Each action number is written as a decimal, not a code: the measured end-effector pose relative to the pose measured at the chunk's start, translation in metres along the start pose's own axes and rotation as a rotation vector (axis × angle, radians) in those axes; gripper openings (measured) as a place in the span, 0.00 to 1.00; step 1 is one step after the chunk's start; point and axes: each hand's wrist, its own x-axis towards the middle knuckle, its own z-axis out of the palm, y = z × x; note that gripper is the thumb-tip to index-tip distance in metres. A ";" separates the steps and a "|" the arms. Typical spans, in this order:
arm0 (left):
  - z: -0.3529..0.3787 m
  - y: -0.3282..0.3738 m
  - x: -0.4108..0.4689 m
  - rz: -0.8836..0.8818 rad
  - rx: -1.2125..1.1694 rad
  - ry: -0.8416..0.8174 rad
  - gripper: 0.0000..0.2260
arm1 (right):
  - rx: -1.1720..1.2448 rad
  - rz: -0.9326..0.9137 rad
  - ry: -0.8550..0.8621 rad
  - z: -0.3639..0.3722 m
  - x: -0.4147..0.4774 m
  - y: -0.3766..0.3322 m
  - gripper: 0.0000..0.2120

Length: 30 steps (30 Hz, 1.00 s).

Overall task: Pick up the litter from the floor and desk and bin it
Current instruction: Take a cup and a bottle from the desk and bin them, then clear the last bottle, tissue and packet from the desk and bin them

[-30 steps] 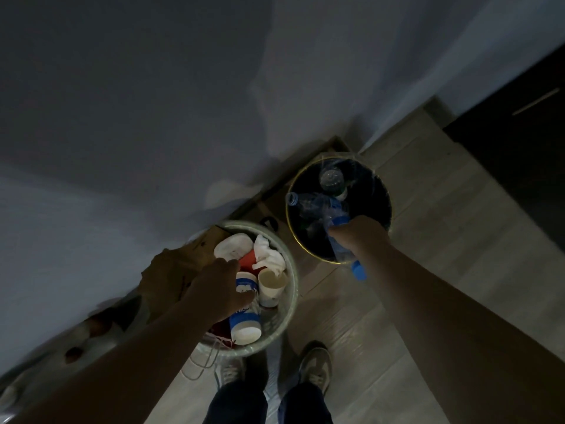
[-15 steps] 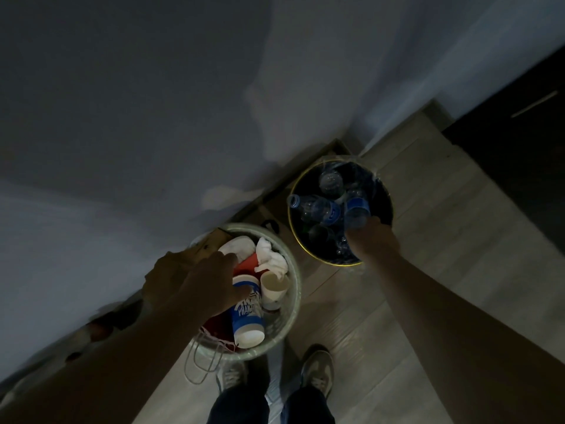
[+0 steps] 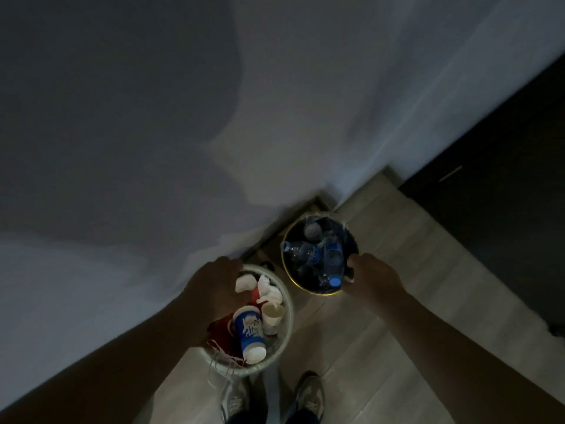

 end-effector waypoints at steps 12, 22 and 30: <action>-0.257 0.070 -0.137 0.201 -0.001 0.347 0.22 | 0.073 -0.215 0.305 -0.259 -0.170 -0.035 0.24; -0.459 0.146 -0.313 0.399 0.183 0.838 0.21 | 0.076 -0.406 0.870 -0.472 -0.363 -0.081 0.27; -0.521 0.188 -0.421 0.362 0.206 1.110 0.19 | 0.054 -0.649 1.071 -0.552 -0.452 -0.088 0.24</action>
